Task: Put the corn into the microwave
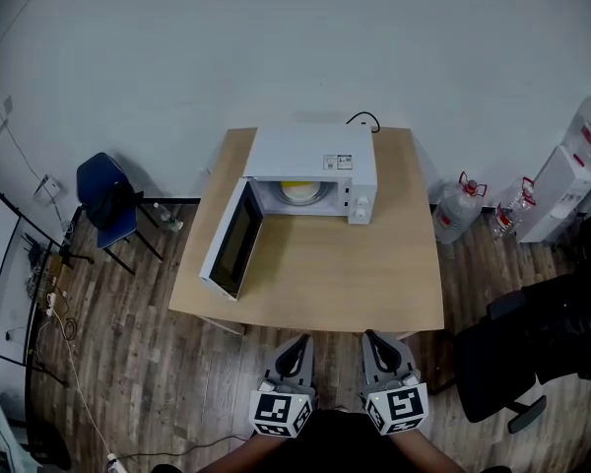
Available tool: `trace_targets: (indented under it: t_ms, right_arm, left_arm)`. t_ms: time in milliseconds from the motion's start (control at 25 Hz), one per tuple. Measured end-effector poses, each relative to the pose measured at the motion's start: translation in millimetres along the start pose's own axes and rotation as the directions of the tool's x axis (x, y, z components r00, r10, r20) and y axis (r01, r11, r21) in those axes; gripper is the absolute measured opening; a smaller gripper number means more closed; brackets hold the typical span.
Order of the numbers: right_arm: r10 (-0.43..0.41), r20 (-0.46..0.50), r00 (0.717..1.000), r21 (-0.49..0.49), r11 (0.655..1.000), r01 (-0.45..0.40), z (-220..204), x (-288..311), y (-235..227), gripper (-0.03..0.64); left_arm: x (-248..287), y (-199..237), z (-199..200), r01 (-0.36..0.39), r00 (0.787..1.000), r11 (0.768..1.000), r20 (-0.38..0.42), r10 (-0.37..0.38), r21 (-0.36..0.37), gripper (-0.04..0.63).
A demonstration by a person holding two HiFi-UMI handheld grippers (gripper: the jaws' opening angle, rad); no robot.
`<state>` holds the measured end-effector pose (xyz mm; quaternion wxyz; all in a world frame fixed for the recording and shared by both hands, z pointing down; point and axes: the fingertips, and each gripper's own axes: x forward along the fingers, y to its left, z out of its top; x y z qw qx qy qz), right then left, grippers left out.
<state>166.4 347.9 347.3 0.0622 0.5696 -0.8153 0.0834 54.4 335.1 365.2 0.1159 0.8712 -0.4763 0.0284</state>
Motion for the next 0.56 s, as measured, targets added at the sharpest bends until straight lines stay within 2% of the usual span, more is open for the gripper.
trace_targets:
  t_ms: [320, 560]
  right_arm:
    - [-0.021, 0.015, 1.000, -0.008, 1.000, 0.021, -13, -37, -3, 0.060]
    - [-0.047, 0.011, 0.999, 0.004, 0.999, 0.047, -23, -60, -2, 0.060]
  left_arm:
    - [-31, -30, -18, 0.007, 1.000, 1.000, 0.000, -0.007, 0.011, 0.014]
    - [-53, -40, -34, -0.005, 1.000, 1.000, -0.018, 0.005, -0.014, 0.014]
